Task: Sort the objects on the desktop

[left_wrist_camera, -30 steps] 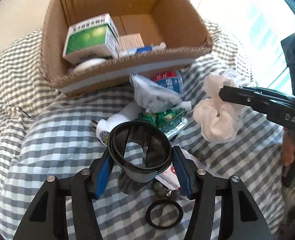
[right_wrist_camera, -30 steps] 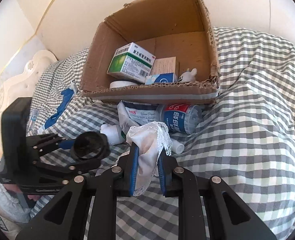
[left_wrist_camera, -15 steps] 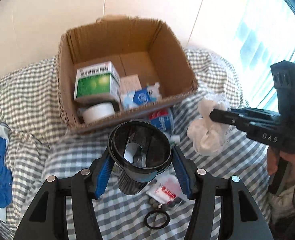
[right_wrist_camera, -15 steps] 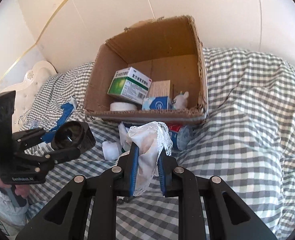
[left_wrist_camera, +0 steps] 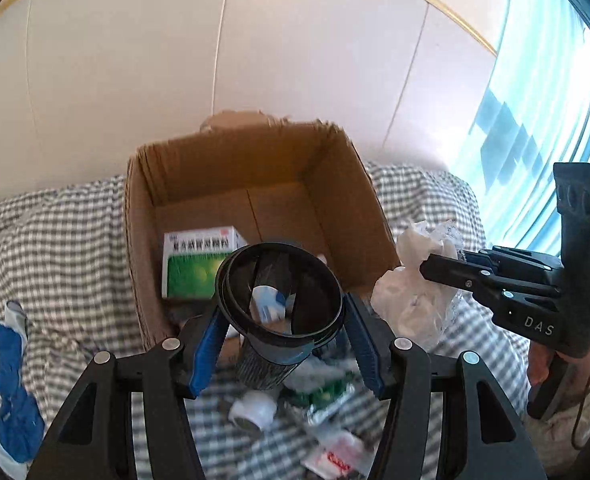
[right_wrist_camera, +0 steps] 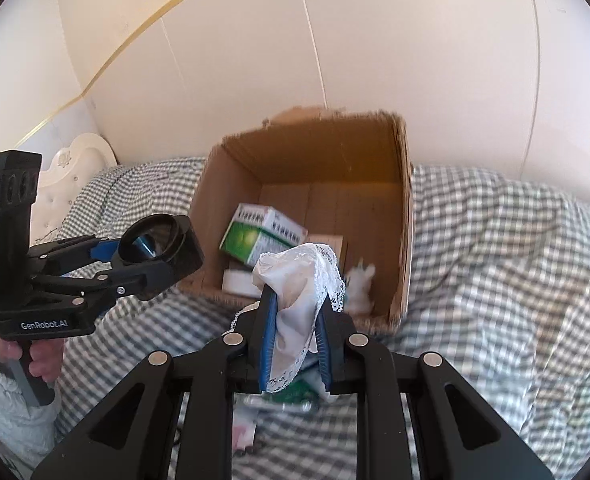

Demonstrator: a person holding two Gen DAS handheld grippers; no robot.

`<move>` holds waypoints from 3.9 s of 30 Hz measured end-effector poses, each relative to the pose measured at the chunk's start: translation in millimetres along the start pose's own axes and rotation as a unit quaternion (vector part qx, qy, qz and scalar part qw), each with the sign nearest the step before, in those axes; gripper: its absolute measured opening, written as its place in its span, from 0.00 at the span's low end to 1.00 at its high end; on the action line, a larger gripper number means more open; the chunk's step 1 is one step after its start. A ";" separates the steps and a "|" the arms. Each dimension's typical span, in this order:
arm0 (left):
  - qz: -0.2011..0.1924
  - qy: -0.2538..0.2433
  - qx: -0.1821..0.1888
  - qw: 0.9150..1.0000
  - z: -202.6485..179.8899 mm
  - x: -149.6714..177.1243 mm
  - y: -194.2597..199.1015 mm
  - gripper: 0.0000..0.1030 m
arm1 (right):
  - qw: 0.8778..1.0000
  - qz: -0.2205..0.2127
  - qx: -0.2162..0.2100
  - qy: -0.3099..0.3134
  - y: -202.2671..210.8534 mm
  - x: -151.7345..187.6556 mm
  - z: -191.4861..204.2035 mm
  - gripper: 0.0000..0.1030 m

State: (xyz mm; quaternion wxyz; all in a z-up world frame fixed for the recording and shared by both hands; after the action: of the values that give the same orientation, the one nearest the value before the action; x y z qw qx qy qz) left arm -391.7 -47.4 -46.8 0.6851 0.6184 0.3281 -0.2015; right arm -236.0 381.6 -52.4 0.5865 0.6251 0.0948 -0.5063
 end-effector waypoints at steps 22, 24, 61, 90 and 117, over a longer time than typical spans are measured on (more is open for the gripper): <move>0.016 0.008 -0.019 1.000 21.4 -58.8 -113.7 0.58 | 0.998 0.035 0.040 0.028 -89.7 -63.7 -58.8 0.17; 0.015 0.006 -0.022 1.000 23.1 -62.4 -124.0 0.58 | 0.997 0.040 0.047 0.036 -97.0 -67.7 -63.4 0.17; 0.084 -0.051 -0.068 0.993 18.5 87.1 -26.9 0.89 | 0.998 0.043 0.046 0.002 -42.7 28.9 -22.2 0.46; 0.196 -0.087 0.058 0.975 -22.2 189.2 0.7 0.12 | 0.992 0.128 0.018 -0.004 -60.9 111.1 16.5 0.47; 0.173 0.014 -0.032 0.984 37.0 159.7 -68.1 0.12 | 0.982 0.176 0.039 0.060 -147.6 95.1 17.2 0.64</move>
State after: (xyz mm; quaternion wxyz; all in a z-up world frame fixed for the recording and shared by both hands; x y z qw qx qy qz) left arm -318.4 -73.4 -206.3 0.7241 0.6467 0.2322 -0.0605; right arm -305.4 365.6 -213.7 0.6347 0.6836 -0.0020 -0.3602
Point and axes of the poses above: each gripper's, at about its wrist camera, not at the fingertips, and y roughly against the way its jaws point, z to its left, x to its underside, the point moved 8 cm from there along -y, roughly the way its jaws point, and after that the axes turned 15 degrees about -x, right-handed, at the moved point
